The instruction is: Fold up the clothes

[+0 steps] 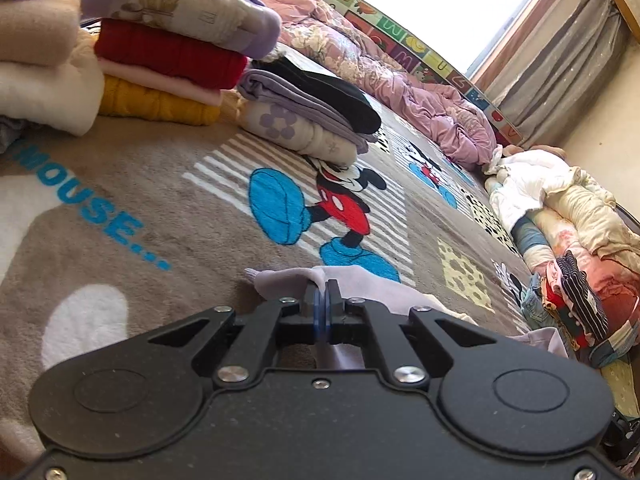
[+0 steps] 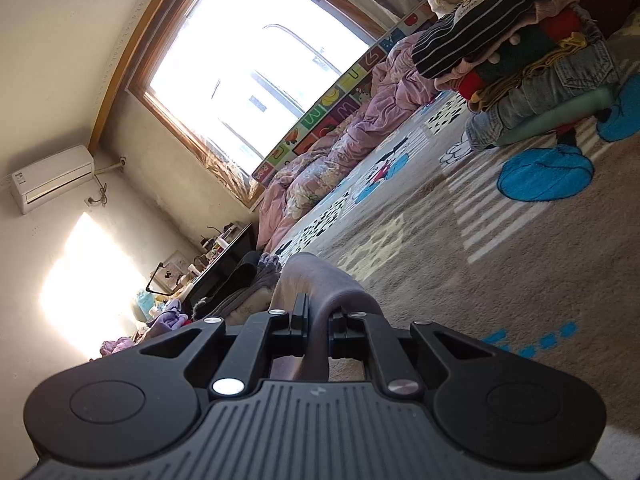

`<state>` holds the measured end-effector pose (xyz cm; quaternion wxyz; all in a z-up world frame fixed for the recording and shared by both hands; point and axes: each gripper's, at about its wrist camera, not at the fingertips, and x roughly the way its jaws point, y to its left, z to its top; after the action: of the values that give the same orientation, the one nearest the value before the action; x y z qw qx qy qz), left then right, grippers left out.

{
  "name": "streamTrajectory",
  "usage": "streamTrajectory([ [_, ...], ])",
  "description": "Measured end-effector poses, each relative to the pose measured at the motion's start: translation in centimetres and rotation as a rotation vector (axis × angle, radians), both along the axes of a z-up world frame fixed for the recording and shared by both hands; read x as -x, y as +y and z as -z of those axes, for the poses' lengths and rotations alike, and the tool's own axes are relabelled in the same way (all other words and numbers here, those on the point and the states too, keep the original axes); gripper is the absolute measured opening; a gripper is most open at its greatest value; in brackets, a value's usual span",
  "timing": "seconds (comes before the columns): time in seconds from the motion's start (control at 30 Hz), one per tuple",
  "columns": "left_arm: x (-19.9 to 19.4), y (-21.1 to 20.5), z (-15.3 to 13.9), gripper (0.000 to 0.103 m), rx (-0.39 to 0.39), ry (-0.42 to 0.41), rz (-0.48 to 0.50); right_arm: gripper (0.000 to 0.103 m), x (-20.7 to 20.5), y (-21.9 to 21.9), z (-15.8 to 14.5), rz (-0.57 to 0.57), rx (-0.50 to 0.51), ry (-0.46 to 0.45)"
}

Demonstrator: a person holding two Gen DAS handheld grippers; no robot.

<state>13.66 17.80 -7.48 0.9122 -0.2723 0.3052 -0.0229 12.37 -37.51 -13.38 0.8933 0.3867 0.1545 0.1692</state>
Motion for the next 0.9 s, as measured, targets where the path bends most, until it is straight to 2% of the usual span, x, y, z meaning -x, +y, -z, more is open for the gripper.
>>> streamTrajectory([
  [0.27, 2.2, 1.9, 1.9, 0.0, 0.006, 0.055, -0.088, 0.011, 0.5, -0.6, 0.9, 0.063, 0.043, 0.082],
  [0.5, 3.5, 2.0, 2.6, 0.0, -0.08, 0.126, -0.13, 0.013, 0.6, -0.5, 1.6, 0.101, 0.124, 0.166],
  [0.67, 4.3, 2.3, 2.8, 0.0, -0.096, 0.152, -0.15, 0.014, 0.8, -0.6, 2.0, 0.129, 0.154, 0.218],
  [0.73, 4.6, 2.4, 2.8, 0.002, -0.099, 0.16, -0.158, 0.018, 1.1, -0.7, 1.9, 0.153, 0.161, 0.228],
  [0.77, 4.8, 2.4, 2.9, 0.002, -0.101, 0.165, -0.162, 0.027, 1.3, -0.8, 1.8, 0.164, 0.16, 0.226],
  [0.8, 4.9, 2.5, 2.9, 0.006, -0.103, 0.169, -0.166, 0.038, 1.6, -1.0, 1.6, 0.177, 0.158, 0.219],
  [0.9, 5.3, 2.8, 2.5, 0.024, -0.106, 0.165, -0.179, 0.044, 2.4, -1.2, 0.8, 0.211, 0.17, 0.188],
])
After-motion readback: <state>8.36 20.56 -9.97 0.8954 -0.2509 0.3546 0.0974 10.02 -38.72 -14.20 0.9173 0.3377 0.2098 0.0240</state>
